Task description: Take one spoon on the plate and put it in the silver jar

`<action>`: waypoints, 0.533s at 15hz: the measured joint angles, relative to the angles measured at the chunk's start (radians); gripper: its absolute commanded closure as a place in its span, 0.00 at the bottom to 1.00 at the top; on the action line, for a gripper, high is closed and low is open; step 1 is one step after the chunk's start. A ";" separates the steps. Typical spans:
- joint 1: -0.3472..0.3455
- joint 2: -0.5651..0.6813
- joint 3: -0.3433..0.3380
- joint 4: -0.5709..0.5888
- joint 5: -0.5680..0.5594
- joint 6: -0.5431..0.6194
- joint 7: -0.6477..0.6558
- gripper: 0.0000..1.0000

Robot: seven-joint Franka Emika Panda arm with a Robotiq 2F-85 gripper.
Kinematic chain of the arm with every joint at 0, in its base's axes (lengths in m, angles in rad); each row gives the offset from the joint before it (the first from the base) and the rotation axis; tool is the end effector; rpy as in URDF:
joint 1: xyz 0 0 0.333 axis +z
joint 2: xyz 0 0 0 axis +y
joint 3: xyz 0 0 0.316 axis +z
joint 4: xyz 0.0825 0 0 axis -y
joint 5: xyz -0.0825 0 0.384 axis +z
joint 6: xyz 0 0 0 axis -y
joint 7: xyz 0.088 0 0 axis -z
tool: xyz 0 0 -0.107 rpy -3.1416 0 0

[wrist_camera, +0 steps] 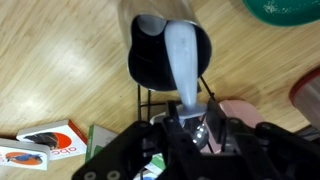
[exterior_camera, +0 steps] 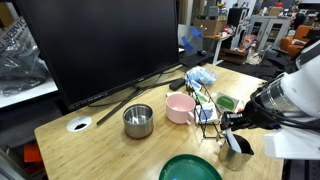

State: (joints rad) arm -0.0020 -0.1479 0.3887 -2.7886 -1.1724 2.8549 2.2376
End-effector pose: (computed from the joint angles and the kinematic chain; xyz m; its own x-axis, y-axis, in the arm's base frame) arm 0.3268 0.1806 0.2520 0.6376 -0.6366 0.4338 -0.6289 -0.7554 -0.1841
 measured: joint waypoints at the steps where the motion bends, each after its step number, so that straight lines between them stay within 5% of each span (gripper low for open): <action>1: 0.000 0.000 0.000 0.000 0.000 0.000 0.000 0.38; 6: 0.000 0.000 -0.006 0.000 0.000 0.000 0.000 0.05; 8: 0.000 0.000 -0.010 0.001 0.000 0.000 0.000 0.00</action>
State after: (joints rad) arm -0.0020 -0.1480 0.3787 -2.7878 -1.1724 2.8553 2.2378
